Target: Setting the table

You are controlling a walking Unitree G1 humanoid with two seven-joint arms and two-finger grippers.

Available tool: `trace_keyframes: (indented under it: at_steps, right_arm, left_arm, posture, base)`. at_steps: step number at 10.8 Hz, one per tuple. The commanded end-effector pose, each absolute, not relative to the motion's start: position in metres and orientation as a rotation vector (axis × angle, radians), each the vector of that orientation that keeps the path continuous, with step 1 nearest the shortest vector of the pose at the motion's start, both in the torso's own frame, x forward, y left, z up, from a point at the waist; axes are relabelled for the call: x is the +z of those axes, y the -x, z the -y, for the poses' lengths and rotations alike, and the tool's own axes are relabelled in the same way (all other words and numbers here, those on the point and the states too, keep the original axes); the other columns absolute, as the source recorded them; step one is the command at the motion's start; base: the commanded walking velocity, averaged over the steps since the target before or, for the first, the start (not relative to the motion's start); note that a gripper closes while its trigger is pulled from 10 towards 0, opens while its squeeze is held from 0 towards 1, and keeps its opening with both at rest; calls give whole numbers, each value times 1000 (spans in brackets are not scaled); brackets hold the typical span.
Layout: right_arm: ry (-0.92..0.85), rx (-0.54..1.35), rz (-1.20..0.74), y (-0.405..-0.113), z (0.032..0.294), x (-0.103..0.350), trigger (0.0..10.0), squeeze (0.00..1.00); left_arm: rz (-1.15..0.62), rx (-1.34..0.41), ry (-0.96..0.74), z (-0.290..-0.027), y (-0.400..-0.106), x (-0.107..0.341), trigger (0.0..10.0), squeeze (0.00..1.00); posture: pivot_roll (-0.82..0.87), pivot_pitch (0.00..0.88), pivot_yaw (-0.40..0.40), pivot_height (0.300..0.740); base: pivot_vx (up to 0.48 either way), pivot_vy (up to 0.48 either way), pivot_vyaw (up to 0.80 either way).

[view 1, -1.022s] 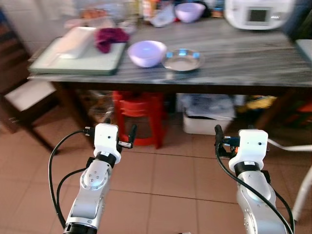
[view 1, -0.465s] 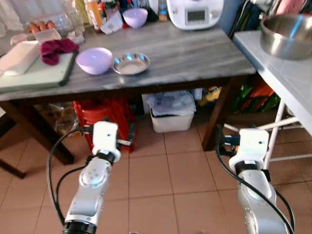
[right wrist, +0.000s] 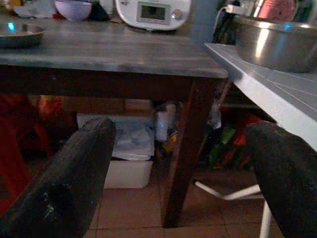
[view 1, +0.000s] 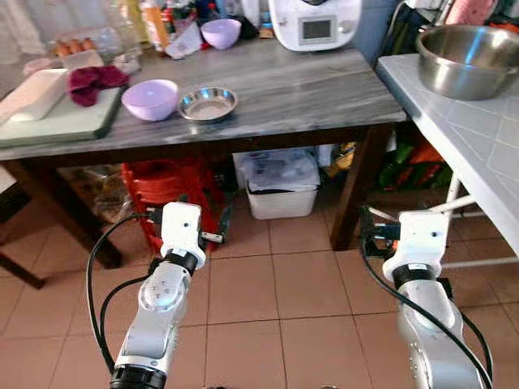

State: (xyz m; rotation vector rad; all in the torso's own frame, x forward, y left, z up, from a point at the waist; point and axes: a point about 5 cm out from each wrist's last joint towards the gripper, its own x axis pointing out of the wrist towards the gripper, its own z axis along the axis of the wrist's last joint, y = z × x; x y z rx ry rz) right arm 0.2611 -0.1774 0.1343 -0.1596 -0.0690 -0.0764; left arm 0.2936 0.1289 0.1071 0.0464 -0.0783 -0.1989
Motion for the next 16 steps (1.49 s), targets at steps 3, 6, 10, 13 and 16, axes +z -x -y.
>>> trace_keyframes:
  at_steps: [3, 6, 10, 13, 16]
  right_arm:
    - [147, -57, 81, -264, 173, 137, 10000, 0]
    - [140, -53, 80, -264, 172, 135, 10000, 0]
    - [122, -36, 80, -265, 169, 135, 10000, 0]
    - [130, -22, 90, -265, 169, 136, 10000, 0]
    - [136, -10, 149, -264, 169, 154, 10000, 0]
  left_arm:
    - [70, -195, -56, -129, -295, 106, 10000, 0]
    - [70, -201, -55, -128, -296, 106, 10000, 0]
    - [72, -205, -58, -128, -295, 106, 10000, 0]
    - [72, -203, -59, -128, -296, 106, 10000, 0]
    - [98, -197, -39, -130, -294, 115, 10000, 0]
  posture:
    - [-169, 109, 75, 740]
    - [-167, 108, 78, 740]
    - [-157, 105, 80, 740]
    - [-163, 102, 76, 740]
    - [-172, 104, 73, 740]
  base:
    - [0, -242, 483]
    - [0, -250, 146]
    - [0, -250, 0]
    - [0, -250, 140]
    - [0, -250, 135]
